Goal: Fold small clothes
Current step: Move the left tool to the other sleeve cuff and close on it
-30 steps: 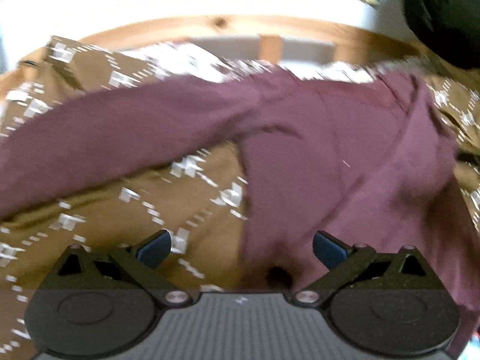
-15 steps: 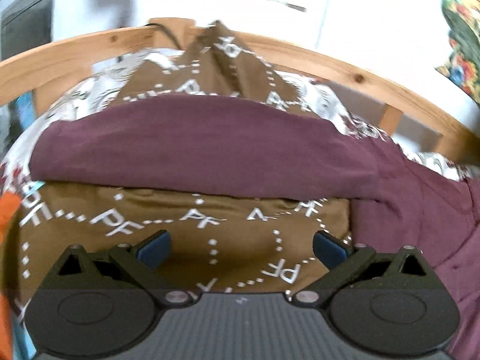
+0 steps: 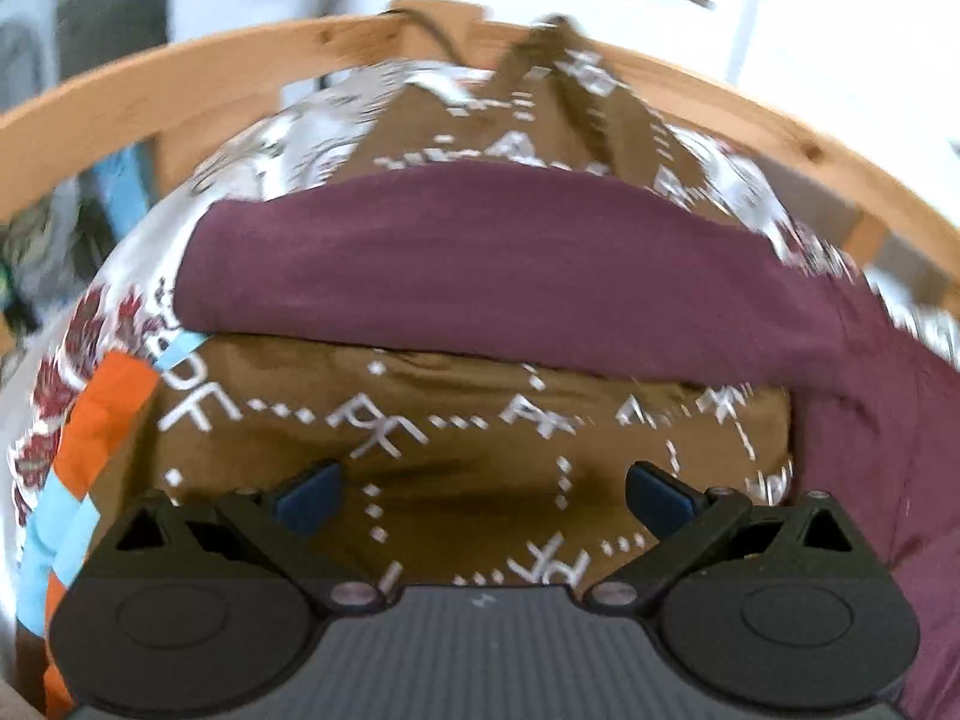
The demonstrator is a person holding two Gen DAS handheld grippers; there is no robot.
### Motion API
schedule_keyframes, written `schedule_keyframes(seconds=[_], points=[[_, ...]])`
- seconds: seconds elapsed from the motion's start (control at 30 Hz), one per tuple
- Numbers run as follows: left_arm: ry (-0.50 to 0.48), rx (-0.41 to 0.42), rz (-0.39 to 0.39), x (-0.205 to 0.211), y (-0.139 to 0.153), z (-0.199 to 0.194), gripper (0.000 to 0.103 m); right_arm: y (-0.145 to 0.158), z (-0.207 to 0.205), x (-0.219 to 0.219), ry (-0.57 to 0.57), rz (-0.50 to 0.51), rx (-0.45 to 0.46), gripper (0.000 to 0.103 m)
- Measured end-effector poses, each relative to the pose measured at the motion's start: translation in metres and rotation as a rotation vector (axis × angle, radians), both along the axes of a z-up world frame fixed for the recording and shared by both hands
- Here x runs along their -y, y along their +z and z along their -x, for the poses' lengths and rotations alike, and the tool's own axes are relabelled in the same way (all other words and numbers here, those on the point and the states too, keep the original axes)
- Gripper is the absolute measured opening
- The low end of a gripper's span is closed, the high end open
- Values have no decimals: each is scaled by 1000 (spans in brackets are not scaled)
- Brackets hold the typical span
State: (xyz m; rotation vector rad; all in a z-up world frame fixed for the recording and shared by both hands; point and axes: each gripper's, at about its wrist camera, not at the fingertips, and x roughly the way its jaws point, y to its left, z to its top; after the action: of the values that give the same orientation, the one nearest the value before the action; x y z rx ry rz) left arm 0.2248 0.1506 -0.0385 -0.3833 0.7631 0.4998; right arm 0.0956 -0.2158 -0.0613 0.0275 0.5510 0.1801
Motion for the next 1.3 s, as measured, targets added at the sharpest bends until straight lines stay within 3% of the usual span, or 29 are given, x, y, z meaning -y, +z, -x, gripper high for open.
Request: schedule_keyframes(seconds=[0.23, 0.43, 0.8, 0.9, 1.07, 1.17, 1.3], points=[[89, 77, 56, -17, -1, 3, 102, -4, -4, -1, 19, -5, -1, 102], [148, 79, 10, -24, 3, 4, 102, -5, -1, 0, 11, -13, 11, 102], [407, 297, 301, -76, 6, 28, 102, -13, -10, -7, 24, -58, 10, 102], [500, 339, 313, -84, 6, 34, 90, -17, -12, -14, 38, -43, -4, 102], [616, 318, 253, -86, 5, 43, 32, -23, -10, -27, 79, 17, 1, 102], [653, 351, 267, -88, 3, 51, 15, -24, -7, -32, 98, 38, 14, 102], [651, 406, 223, -81, 8, 55, 8, -25, -7, -34, 111, 45, 15, 102]])
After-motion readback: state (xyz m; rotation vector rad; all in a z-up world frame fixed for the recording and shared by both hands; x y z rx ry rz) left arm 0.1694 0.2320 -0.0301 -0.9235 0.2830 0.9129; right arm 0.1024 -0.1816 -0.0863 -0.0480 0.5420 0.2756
